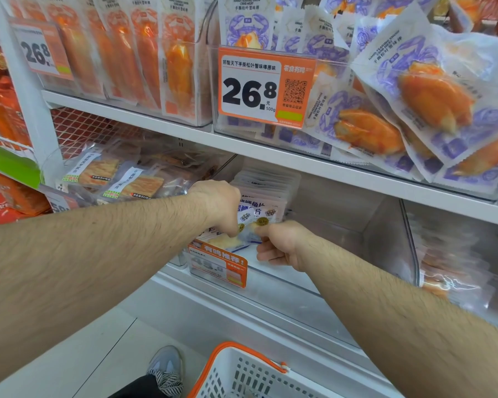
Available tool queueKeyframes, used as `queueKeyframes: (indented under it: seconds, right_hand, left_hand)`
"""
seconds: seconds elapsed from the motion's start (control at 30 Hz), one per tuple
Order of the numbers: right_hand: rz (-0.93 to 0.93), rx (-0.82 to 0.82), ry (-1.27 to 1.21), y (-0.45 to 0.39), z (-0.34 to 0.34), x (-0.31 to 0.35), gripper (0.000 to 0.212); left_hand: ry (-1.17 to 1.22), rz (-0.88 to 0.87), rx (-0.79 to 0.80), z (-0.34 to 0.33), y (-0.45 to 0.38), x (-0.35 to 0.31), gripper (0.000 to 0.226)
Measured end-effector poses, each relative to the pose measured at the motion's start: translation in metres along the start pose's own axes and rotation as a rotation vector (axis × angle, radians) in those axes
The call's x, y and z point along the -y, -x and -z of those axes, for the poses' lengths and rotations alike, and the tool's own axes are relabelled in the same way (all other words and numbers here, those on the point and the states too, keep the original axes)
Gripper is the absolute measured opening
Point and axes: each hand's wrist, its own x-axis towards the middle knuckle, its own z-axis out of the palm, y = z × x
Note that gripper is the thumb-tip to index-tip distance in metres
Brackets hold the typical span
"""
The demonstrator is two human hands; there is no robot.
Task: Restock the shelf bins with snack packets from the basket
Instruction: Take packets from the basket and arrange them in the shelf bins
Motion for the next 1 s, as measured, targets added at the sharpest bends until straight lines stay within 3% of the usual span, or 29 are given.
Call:
queueKeyframes:
  seconds: [0.23,0.37,0.5,0.6,0.7,1.0]
  right_hand:
    - [-0.008,-0.003,0.005,0.004,0.0,0.002,0.032]
    - [0.037,-0.08,0.003,0.013,0.002,0.003,0.024]
    - [0.231,-0.341,-0.02,0.042,0.013,0.004,0.014]
    - [0.368,-0.353,-0.107,0.077,0.02,0.0,0.017]
    - [0.416,-0.311,-0.169,0.105,0.02,-0.008,0.016]
    - [0.436,-0.287,-0.197,0.154,0.018,-0.05,0.019]
  left_hand:
    - [0.018,0.0,-0.027,0.0,0.003,0.001,0.034]
    - [0.037,-0.009,-0.14,0.007,0.009,0.002,0.034]
    - [0.287,-0.022,-0.395,0.015,0.037,-0.002,0.041]
    - [0.493,-0.066,-0.464,0.011,0.073,-0.016,0.034]
    - [0.618,-0.078,-0.421,0.001,0.102,-0.035,0.028]
    - [0.669,-0.175,-0.176,-0.032,0.139,-0.075,0.025]
